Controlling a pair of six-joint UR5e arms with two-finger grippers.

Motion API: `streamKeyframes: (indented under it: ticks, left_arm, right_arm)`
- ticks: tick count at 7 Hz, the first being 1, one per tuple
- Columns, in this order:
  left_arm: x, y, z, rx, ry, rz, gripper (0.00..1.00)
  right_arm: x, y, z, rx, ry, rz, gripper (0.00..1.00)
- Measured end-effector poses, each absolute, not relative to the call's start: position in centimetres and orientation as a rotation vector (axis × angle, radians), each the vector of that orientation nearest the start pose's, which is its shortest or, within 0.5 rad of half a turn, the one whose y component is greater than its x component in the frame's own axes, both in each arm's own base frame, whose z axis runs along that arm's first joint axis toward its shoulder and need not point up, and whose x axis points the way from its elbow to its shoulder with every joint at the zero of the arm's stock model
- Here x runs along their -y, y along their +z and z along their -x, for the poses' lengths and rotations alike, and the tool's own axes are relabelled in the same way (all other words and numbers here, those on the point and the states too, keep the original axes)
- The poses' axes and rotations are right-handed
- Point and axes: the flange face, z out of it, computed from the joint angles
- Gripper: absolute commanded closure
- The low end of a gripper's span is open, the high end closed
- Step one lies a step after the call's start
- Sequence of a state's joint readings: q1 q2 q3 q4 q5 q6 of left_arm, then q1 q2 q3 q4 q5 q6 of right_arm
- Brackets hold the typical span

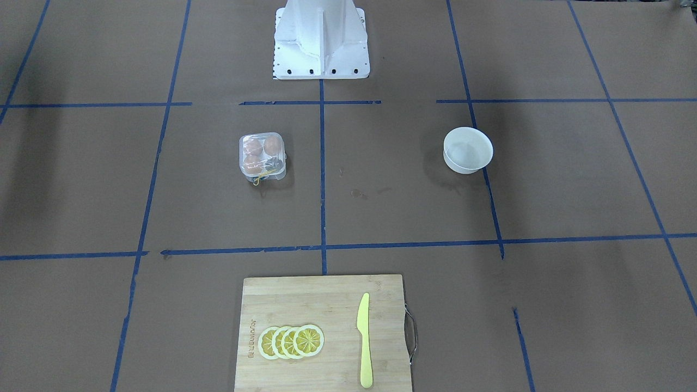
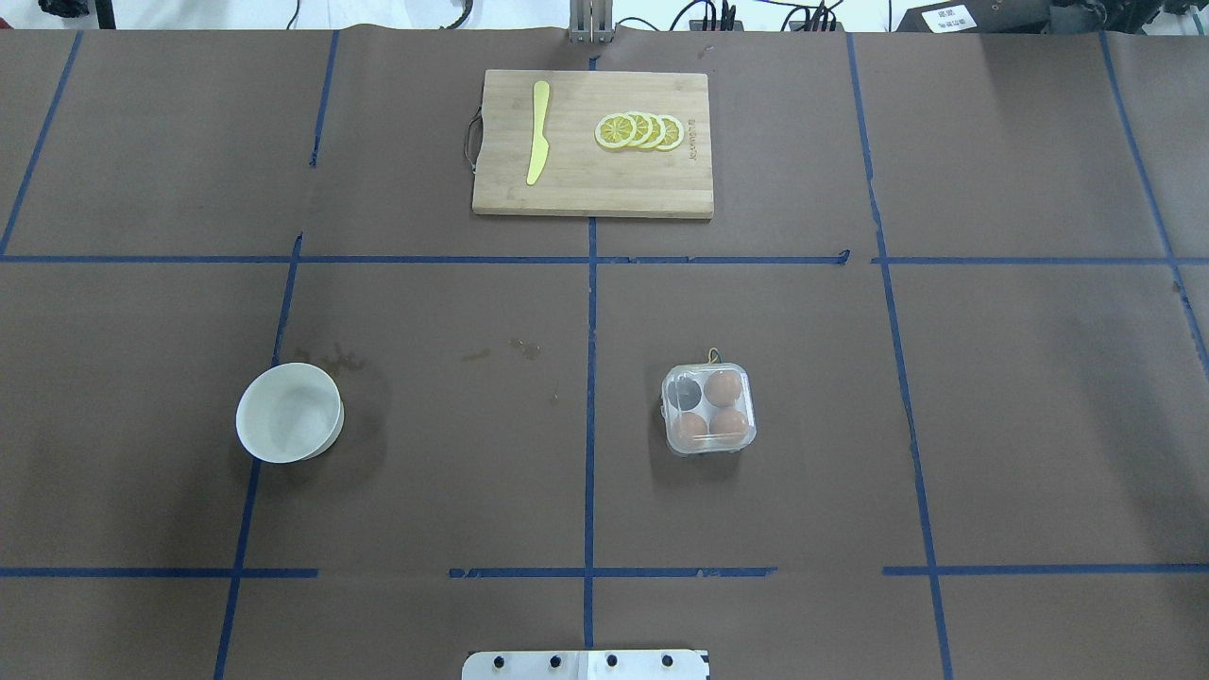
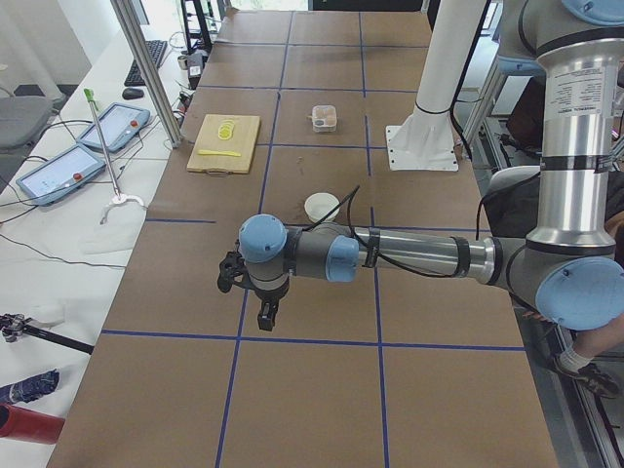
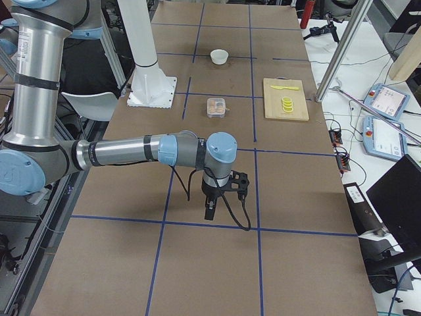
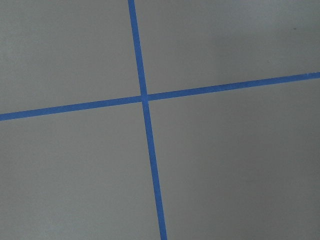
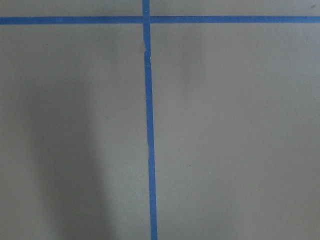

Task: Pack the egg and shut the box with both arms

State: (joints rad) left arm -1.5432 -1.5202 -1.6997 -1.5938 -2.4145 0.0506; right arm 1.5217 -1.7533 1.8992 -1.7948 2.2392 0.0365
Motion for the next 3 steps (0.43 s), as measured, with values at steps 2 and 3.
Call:
streamKeyframes:
  ticks: [2, 3]
  left_arm:
    - [47.68, 61.21, 4.57, -0.842, 0.116, -0.105, 0.0]
    - [47.68, 61.22, 4.58, -0.842, 0.116, -0.105, 0.0]
  right_arm:
    - [40.75, 61.1, -5.16, 0.664, 0.014, 0.107, 0.0]
    - [40.77, 61.12, -5.16, 0.664, 0.014, 0.107, 0.0]
